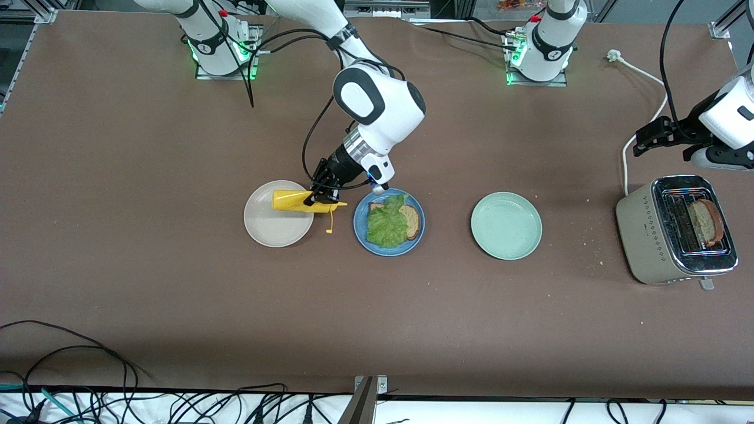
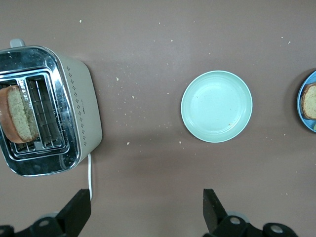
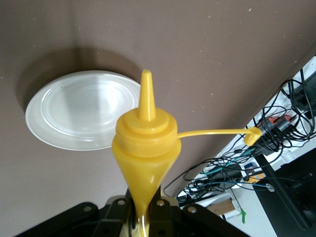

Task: Make sandwich in blue plate with both arms
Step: 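Tilt the mustard bottle nozzle-down over the lettuce with the right gripper, then carry the mustard bottle back beside the beige plate with the right gripper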

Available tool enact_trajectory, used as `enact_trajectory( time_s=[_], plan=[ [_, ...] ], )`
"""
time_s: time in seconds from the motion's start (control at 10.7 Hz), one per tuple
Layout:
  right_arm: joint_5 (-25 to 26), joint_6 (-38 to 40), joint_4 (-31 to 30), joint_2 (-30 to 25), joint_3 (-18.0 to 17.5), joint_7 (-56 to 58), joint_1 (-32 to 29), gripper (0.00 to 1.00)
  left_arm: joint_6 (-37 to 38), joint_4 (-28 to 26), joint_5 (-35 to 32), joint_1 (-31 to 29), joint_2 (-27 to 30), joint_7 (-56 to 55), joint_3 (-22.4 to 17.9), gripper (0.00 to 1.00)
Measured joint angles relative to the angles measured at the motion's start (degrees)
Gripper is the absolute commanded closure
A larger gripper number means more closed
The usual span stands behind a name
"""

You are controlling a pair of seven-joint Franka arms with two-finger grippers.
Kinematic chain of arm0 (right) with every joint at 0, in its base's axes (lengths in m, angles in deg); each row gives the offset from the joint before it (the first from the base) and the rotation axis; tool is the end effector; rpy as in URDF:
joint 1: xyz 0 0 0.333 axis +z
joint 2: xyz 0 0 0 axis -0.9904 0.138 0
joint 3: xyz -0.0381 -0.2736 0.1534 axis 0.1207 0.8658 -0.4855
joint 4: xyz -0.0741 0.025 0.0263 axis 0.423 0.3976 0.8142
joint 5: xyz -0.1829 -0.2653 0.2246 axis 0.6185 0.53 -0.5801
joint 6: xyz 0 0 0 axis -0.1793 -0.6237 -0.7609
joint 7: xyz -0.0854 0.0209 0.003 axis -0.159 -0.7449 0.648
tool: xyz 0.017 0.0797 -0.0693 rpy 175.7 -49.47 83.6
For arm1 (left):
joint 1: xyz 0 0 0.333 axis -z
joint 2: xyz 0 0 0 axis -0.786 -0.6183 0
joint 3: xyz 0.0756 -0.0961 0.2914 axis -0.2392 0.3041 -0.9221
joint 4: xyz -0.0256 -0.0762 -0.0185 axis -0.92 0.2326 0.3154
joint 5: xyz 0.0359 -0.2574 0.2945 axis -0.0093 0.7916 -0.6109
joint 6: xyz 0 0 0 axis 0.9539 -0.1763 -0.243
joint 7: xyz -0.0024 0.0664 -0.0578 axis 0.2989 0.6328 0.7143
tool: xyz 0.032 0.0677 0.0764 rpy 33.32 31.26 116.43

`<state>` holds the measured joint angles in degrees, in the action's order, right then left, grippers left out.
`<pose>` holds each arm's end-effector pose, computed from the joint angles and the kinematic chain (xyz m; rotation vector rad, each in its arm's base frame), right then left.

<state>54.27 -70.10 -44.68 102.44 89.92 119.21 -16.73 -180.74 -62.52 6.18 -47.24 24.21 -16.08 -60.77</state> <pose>0.5003 0.4847 0.3041 1.5371 1.6701 -0.3198 0.5480 0.0150 0.5722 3.1224 -0.1116 -0.0821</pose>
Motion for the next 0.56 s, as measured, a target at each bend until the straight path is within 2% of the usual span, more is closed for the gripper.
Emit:
enact_trajectory(
  time_s=[0.28,0.56],
  plan=[
    [-8.07,0.09,1.77,-2.84,1.47,7.17,-3.32,0.88,0.0,0.0,0.0,-0.02,0.0,0.0,-0.01,0.0],
    [-20.14,0.05,2.79,-6.13,1.7,16.66,-10.92,0.87,0.0,0.0,0.41,-0.6,-0.17,0.0,-0.06,0.0]
  ],
)
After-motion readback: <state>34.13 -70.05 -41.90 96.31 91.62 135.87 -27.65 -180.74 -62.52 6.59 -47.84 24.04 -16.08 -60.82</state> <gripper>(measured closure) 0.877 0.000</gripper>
